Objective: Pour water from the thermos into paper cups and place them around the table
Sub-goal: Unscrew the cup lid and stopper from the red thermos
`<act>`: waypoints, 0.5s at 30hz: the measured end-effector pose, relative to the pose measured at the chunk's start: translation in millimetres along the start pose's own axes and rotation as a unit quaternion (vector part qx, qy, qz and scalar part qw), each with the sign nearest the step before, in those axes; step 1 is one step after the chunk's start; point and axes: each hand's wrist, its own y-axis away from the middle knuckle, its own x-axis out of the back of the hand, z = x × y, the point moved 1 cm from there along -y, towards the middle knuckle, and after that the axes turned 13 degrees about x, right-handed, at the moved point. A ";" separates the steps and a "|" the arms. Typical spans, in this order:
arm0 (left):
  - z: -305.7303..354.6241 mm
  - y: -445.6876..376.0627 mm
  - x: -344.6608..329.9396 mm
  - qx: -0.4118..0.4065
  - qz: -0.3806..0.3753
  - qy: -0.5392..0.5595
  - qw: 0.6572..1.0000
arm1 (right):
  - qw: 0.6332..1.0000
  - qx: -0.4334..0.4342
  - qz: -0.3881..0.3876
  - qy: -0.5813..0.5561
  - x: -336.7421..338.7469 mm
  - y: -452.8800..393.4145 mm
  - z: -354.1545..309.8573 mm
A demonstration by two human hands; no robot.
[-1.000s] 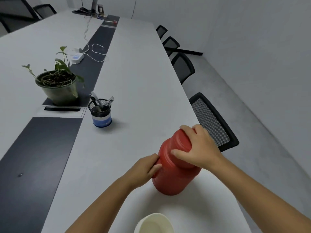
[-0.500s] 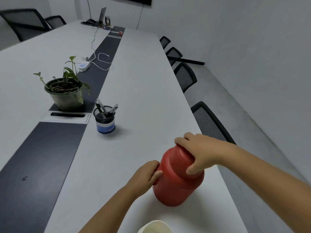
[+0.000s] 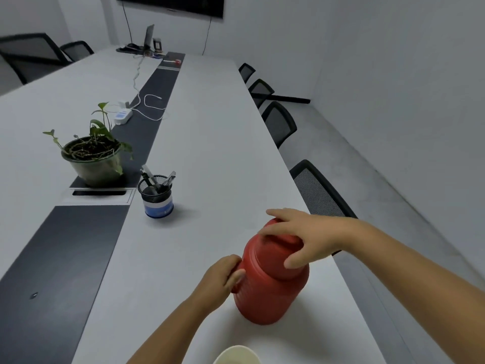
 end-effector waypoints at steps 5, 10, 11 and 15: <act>1.4 0.9 0.5 -0.003 -0.002 0.005 1.000 | 0.984 -0.069 0.049 0.155 -13.2 -11.6 -9.1; 2.1 0.4 0.6 -0.009 0.000 -0.002 1.000 | 0.997 0.040 -0.030 0.060 2.9 2.2 -2.6; 1.9 0.2 1.0 -0.011 0.002 -0.005 1.000 | 0.999 0.045 0.007 0.013 3.3 1.2 -3.4; 3.5 1.3 2.3 -0.014 0.002 -0.016 1.000 | 0.988 -0.067 0.094 0.106 -7.4 -15.5 -6.9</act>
